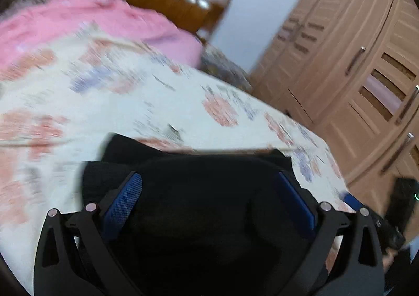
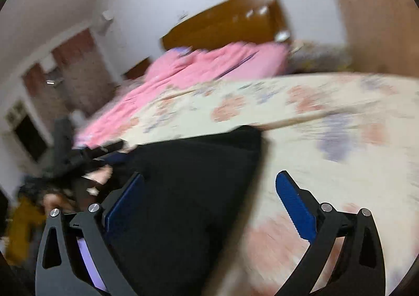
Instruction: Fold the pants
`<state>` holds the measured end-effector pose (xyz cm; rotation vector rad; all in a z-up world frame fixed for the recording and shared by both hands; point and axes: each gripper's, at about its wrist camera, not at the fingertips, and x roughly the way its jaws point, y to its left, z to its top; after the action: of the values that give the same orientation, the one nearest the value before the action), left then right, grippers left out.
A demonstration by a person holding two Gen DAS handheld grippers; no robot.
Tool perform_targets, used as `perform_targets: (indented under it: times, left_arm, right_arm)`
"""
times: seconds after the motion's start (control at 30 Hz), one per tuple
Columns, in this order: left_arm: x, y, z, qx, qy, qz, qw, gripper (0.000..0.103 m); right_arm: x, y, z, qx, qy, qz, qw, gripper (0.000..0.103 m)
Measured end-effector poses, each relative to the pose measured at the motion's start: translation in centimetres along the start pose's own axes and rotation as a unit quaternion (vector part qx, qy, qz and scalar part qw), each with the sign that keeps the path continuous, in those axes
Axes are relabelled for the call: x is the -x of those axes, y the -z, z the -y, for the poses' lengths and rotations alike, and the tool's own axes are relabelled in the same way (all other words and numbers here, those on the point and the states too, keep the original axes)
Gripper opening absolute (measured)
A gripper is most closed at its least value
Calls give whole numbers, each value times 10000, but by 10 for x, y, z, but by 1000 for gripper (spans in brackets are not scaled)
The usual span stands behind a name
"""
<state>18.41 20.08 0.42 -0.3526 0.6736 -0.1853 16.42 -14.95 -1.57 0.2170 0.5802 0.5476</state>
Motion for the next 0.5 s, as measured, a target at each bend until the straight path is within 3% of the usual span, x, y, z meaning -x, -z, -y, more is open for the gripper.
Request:
perform_targets:
  times: [0.07,0.13,0.23,0.3,0.37,0.5]
  left_arm:
    - [38,9,20,-394,-940,523,9934,101]
    - [77,23,39,-656,-1491,1002,9815,101]
    - [126,43,63,-950,-1576,1418,9726,101]
    - [145,56,72,-1057,-1739,1483,9678,101]
    - [155,75,75,-949,-2294,1499,9570,101]
    - [142,109,78,-1096,-2414,987,9591,101]
  right_arm:
    - [33,13,-4,171,369,125,9991,98]
    - [58,21,-6,177,682,349,9969,98]
    - [84,36,-18,132,789,636,9948,98]
    - [88,50,-32,158,813,789,9934,99]
    - [87,68,-49,307,902,834,9919,99]
    - [76,101,-80,843,1215,661,9868,99]
